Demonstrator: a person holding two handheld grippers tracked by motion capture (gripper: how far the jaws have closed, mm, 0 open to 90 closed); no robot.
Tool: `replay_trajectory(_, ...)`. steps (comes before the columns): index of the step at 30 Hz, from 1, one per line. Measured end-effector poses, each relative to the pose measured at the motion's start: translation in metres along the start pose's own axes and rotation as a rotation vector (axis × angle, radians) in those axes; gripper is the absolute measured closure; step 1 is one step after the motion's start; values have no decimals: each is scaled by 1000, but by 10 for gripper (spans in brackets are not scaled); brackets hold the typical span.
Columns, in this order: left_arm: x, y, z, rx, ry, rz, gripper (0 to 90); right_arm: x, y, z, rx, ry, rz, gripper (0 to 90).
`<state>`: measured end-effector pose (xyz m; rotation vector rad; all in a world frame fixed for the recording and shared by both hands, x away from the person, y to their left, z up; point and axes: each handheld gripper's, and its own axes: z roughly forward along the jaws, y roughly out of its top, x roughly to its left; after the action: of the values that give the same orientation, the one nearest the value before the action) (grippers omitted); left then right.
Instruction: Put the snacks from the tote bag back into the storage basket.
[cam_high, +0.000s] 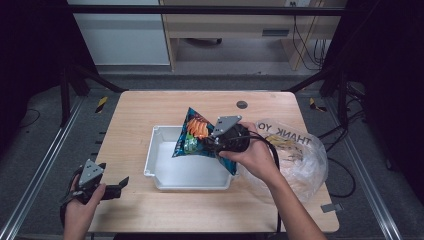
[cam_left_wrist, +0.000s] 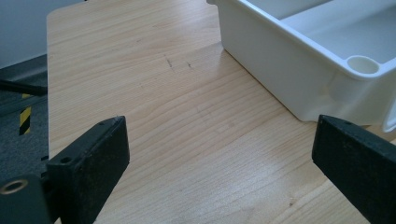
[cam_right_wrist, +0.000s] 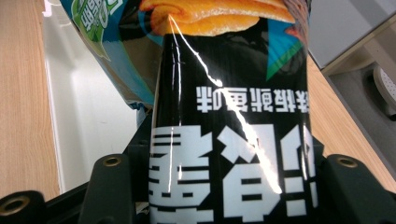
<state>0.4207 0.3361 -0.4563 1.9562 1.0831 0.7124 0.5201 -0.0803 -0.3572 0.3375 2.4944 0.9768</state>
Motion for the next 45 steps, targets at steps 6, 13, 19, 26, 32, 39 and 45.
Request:
replay_trajectory(6,-1,0,0,0,0,3,37,3,5,7,0,15,-17,432)
replay_trajectory(13,0,0,1,2,-2,5,37,4,8,11,3,24,-20,432)
replay_trajectory(19,-1,0,1,4,-3,9,37,3,11,9,23,38,-32,432)
replay_trajectory(26,-1,1,1,4,-4,9,38,-1,18,3,40,43,-55,432)
replay_trajectory(32,-1,1,1,6,-5,11,37,-8,25,0,47,47,-76,433)
replay_trajectory(39,-1,0,1,6,-4,12,37,-14,27,5,61,56,-87,433)
replay_trajectory(45,0,0,2,7,-5,11,37,-20,33,5,59,67,-99,433)
